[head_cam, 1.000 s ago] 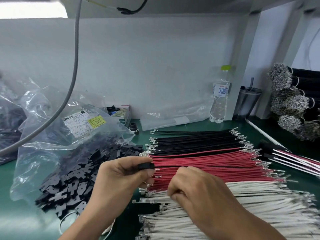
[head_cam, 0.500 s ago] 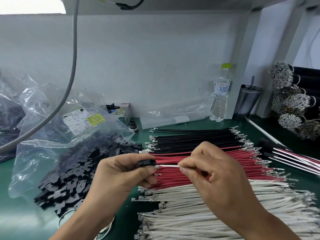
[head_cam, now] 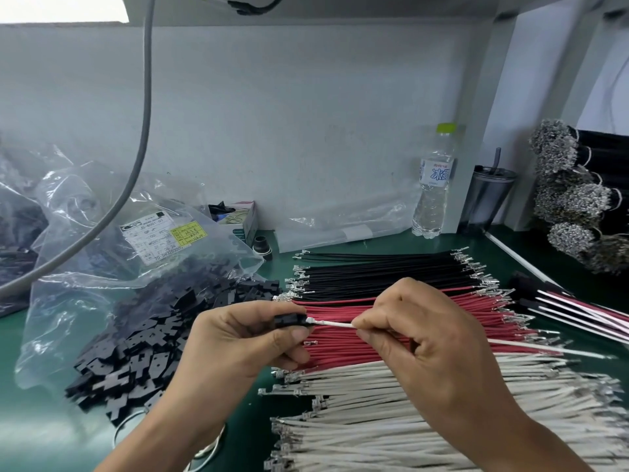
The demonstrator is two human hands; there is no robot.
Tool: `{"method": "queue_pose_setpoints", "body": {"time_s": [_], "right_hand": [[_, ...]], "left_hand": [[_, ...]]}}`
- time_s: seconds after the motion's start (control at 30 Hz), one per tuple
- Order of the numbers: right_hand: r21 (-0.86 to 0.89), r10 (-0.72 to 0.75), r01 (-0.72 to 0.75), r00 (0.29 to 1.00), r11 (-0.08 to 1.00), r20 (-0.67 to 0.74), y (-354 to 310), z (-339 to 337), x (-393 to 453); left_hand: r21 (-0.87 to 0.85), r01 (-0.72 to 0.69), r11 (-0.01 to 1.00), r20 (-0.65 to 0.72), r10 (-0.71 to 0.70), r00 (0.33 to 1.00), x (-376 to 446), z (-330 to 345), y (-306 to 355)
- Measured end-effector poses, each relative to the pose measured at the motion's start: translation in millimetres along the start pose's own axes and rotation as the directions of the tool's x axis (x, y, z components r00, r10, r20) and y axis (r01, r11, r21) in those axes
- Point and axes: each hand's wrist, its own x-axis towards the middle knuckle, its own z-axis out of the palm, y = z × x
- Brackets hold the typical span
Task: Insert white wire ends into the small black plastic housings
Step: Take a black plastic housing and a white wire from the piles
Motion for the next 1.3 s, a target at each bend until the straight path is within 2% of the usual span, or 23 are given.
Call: {"method": "queue_pose_setpoints", "body": {"time_s": [0.07, 0.23, 0.43, 0.57, 0.63, 0.77, 0.87, 1.0, 1.13, 1.3], "right_hand": [[0.019, 0.008, -0.008, 1.0, 1.0, -0.001, 0.6, 1.4, -1.2], [-0.075, -0.05, 0.048, 0.999, 0.996, -0.021, -0.7, 5.0, -1.8], [0.162, 0.091, -0.099, 0.994, 0.982, 0.055, 6.3, 7.1, -4.8], [-0.04, -0.058, 0.061, 0.996, 0.997, 0.064, 1.5, 10.1, -5.1], [-0.052, -0.086, 0.089, 0.994, 0.995, 0.073, 1.4, 12.8, -5.8], [0.102, 0.027, -0.038, 0.994, 0.994, 0.103, 4.9, 8.1, -6.1], [0.09, 0.055, -0.068, 0.989, 0.994, 0.136, 5.8, 6.2, -4.0], [0.006, 0.009, -0.01, 0.996, 1.0, 0.091, 2.0, 11.1, -3.6], [-0.057, -0.108, 0.111, 0.993, 0.992, 0.055, -1.1, 16.1, -7.2], [-0.165, -0.18, 0.172, 0.983, 0.971, -0.03, 2.1, 10.8, 1.2]], "left_hand": [[0.001, 0.002, 1.0, 0.017, -0.002, 1.0, -0.6, 0.7, 0.2], [0.056, -0.007, 0.998, 0.073, 0.003, 0.997, -3.1, 4.1, -0.5], [0.175, -0.028, 0.984, 0.106, 0.01, 0.994, -4.7, 2.5, 1.3], [0.302, -0.055, 0.952, 0.127, 0.017, 0.992, -5.4, 3.4, 0.9], [0.347, -0.066, 0.936, 0.14, 0.018, 0.99, -5.8, 4.8, 0.2], [0.285, -0.05, 0.957, 0.144, 0.008, 0.989, -6.0, 5.9, 1.8], [0.274, -0.052, 0.96, 0.126, 0.017, 0.992, -5.1, 6.6, 1.5], [0.305, -0.071, 0.95, 0.154, 0.025, 0.988, -7.7, 5.8, -0.6], [0.325, -0.103, 0.94, 0.188, 0.042, 0.981, -8.2, 4.2, -2.1], [0.233, -0.141, 0.962, 0.18, 0.1, 0.979, -4.9, 5.9, 1.4]]}}
